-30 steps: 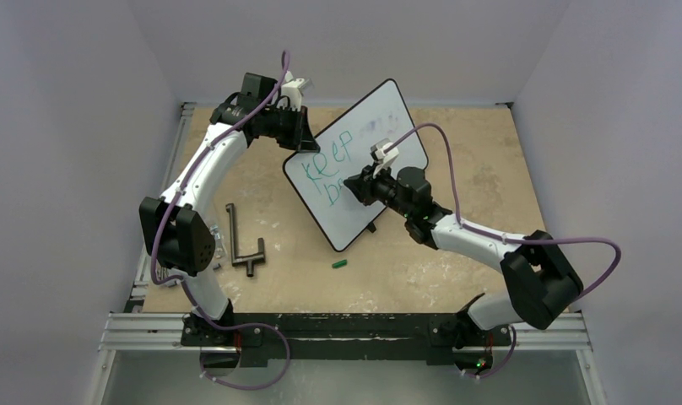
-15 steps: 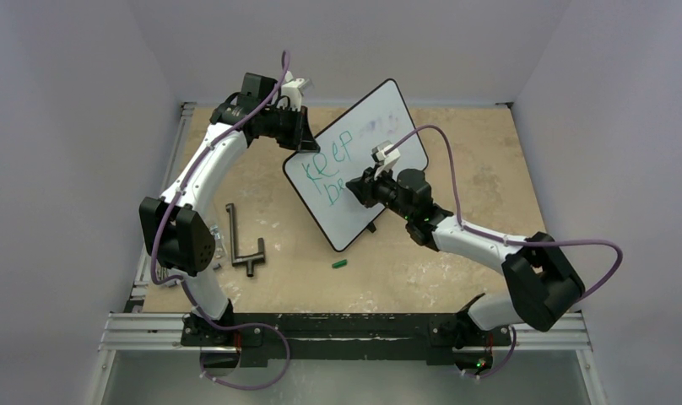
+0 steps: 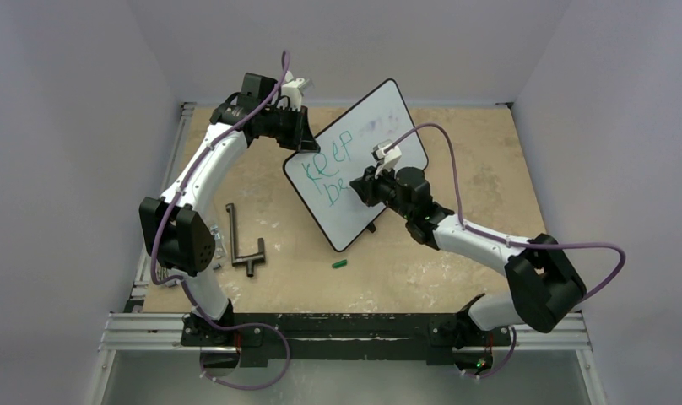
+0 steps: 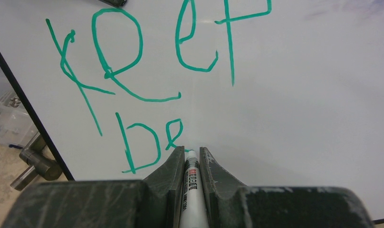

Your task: Write a sentence on the whiteboard

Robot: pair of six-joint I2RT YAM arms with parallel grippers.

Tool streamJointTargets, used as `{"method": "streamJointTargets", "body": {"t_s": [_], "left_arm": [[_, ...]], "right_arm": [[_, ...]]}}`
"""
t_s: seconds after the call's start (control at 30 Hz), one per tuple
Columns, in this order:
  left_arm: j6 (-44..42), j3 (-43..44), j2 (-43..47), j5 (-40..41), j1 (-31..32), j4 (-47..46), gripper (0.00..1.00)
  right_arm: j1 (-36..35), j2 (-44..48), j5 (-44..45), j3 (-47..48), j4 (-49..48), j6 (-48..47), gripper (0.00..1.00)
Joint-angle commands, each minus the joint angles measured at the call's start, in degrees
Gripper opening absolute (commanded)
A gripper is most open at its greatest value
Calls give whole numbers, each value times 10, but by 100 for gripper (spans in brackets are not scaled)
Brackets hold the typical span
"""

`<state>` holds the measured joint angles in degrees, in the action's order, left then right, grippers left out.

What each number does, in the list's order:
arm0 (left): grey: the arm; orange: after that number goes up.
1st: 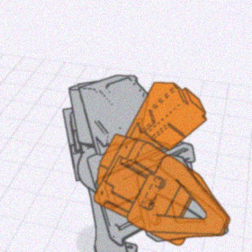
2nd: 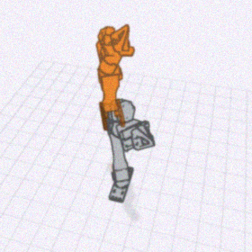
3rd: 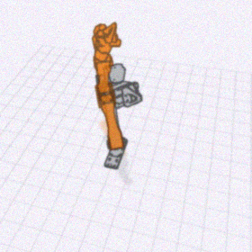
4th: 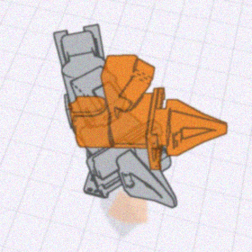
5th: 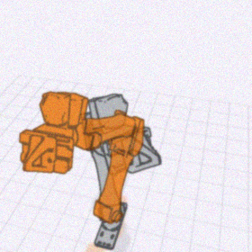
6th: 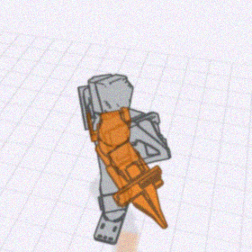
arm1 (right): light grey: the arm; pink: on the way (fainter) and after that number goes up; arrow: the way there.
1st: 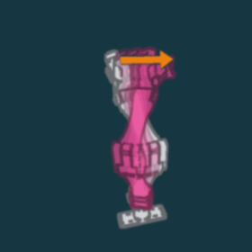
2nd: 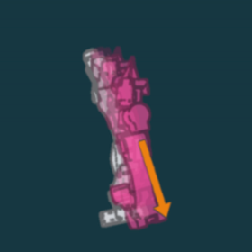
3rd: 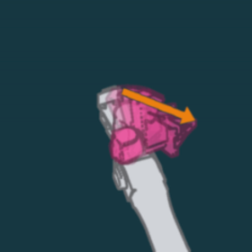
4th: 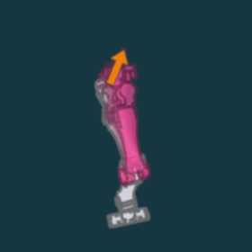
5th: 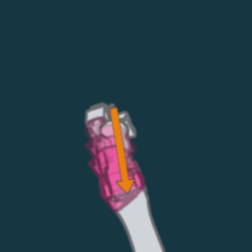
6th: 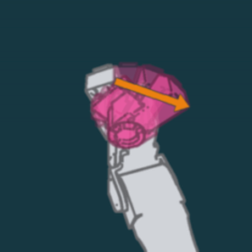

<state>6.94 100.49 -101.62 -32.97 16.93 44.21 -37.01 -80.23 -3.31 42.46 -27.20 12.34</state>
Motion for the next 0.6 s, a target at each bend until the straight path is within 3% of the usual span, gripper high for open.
{"method": "streamJointTargets", "body": {"t_s": [0.0,0.57], "left_arm": [[-46,-12,8,150,-7,40,0],[-43,-9,9,144,-7,40,0]], "right_arm": [[0,21,23,33,13,-14,0],[15,-1,9,119,14,-2,0]]}}
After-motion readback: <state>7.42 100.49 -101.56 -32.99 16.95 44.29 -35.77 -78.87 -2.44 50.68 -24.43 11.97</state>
